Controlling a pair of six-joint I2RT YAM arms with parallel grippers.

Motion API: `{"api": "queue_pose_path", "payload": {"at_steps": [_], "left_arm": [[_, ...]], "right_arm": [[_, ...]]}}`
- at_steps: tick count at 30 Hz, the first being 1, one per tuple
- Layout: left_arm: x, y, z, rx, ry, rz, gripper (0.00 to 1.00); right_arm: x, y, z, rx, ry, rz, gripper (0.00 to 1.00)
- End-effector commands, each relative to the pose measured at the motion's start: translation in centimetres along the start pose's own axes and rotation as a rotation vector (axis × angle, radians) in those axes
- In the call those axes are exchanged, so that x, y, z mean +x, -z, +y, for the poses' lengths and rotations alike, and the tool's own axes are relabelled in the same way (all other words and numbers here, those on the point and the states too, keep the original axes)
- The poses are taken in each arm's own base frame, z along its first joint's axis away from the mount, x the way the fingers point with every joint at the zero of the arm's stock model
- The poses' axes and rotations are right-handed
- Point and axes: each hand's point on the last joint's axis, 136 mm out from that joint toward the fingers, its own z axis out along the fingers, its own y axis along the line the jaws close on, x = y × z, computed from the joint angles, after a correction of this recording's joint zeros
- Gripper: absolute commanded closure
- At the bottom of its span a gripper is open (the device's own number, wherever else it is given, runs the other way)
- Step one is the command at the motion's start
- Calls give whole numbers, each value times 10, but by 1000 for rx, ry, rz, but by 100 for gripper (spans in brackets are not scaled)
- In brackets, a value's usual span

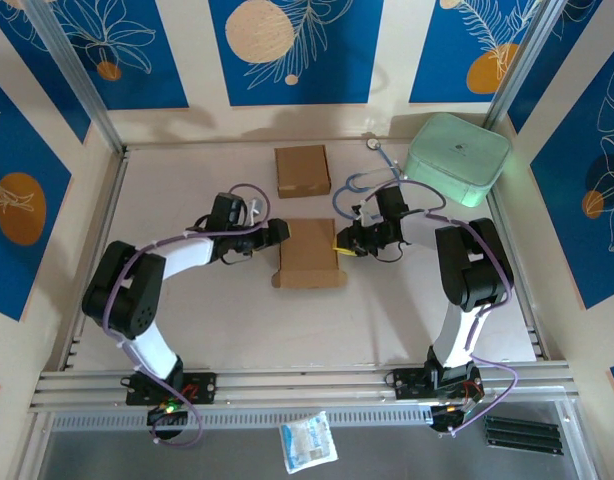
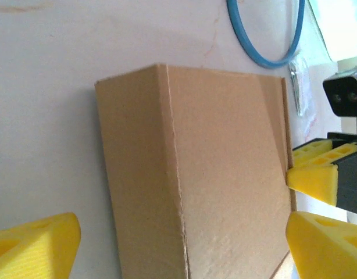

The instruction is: Fold the paper box

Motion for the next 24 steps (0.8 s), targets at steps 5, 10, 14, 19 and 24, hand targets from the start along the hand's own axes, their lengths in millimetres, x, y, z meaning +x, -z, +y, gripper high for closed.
{"api": "queue_pose_path", "payload": {"at_steps": [5, 10, 14, 19, 24], "left_arm": [[9, -17, -1, 59, 31, 70, 9], [12, -32, -12, 150, 83, 94, 9], [10, -43, -29, 240, 103, 78, 9], [7, -50, -52, 332, 118, 56, 9], [4, -50, -65, 363, 130, 37, 13]], "right_arm": [[9, 6, -24, 25, -50, 13, 80], [6, 8, -29, 22, -57, 7, 80], [7, 9, -29, 24, -60, 10, 80], [6, 10, -29, 29, -55, 8, 80], [4, 11, -26, 28, -54, 6, 80]]}}
